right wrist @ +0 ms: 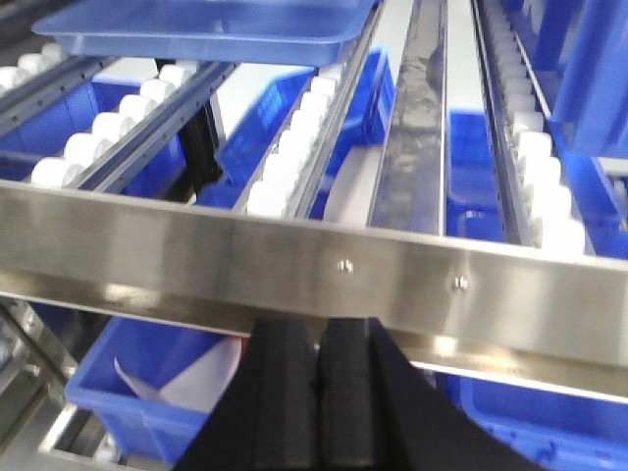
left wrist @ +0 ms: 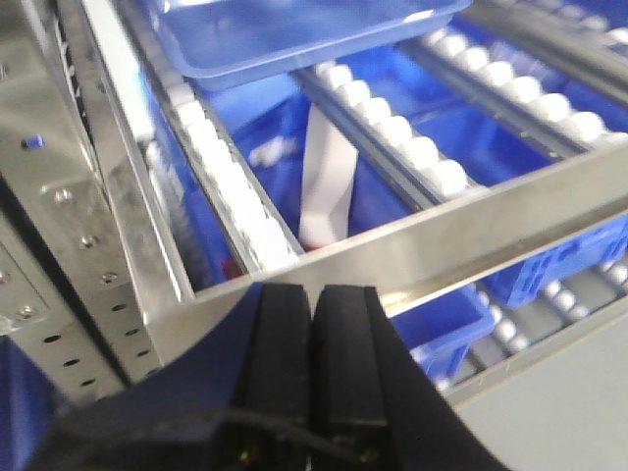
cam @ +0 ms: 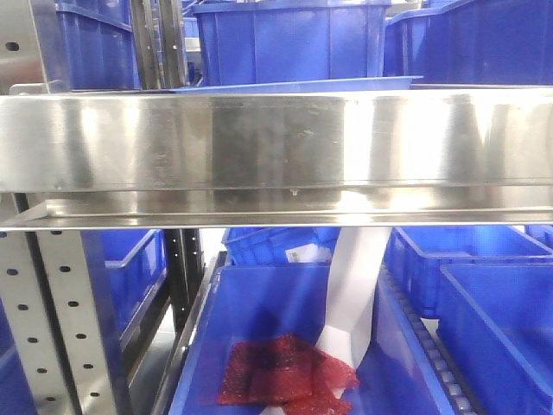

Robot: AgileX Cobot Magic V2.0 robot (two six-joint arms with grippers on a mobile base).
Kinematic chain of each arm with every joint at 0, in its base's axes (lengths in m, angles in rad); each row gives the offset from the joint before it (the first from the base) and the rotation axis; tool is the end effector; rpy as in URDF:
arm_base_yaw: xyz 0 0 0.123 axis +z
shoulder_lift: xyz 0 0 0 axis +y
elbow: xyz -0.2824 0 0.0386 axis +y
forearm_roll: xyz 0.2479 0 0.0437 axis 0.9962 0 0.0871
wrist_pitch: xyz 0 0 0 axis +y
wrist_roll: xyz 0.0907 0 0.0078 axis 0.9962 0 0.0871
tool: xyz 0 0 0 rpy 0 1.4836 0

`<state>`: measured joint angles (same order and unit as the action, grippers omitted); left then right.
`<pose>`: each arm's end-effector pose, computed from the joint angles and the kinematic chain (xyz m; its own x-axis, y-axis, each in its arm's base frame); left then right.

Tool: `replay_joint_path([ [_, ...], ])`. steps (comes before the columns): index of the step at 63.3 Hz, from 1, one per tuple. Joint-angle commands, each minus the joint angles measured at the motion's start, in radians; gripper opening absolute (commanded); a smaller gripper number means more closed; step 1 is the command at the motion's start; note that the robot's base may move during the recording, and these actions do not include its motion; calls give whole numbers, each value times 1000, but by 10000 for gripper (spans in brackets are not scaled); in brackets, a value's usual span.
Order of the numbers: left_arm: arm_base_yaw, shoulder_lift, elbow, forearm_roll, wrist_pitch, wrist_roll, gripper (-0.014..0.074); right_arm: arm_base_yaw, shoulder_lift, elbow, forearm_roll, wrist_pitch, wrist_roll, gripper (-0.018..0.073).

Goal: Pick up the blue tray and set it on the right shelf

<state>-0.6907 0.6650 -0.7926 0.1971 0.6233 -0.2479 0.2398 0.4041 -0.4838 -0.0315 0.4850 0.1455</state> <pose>0.1031 -0.0717 0.3673 -0.3465 0.1742 -0.9217 0.5235 0.8512 -0.0359 0.0834 0.0190 0.3043 -0.3278 0.0407 -0.9439 -0.1868 0.9766 0.1069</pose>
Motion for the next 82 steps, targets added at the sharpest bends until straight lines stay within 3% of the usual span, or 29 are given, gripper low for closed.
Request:
replay_joint_path([
  [1, -8, -107, 86, 2, -164, -7, -48, 1, -80, 23, -16, -141, -9, 55],
  [18, -8, -325, 253, 2, -197, -7, -48, 1, -208, 58, -18, -245, -9, 55],
  [50, -8, -336, 253, 1, -181, -7, -48, 1, -207, 59, -18, -253, -9, 55],
  [57, 6, -347, 262, -63, -169, 22, -48, 1, -207, 59, -18, -253, -9, 55],
  [64, 109, -400, 310, -123, -181, 83, -48, 1, -207, 59, -18, -253, -9, 55],
  [72, 311, -503, 432, -197, -289, 168, -48, 1, -207, 59, -18, -253, -9, 55],
  [82, 519, -644, 621, -307, -449, 257, -48, 1, -207, 59, -18, -253, -9, 55],
])
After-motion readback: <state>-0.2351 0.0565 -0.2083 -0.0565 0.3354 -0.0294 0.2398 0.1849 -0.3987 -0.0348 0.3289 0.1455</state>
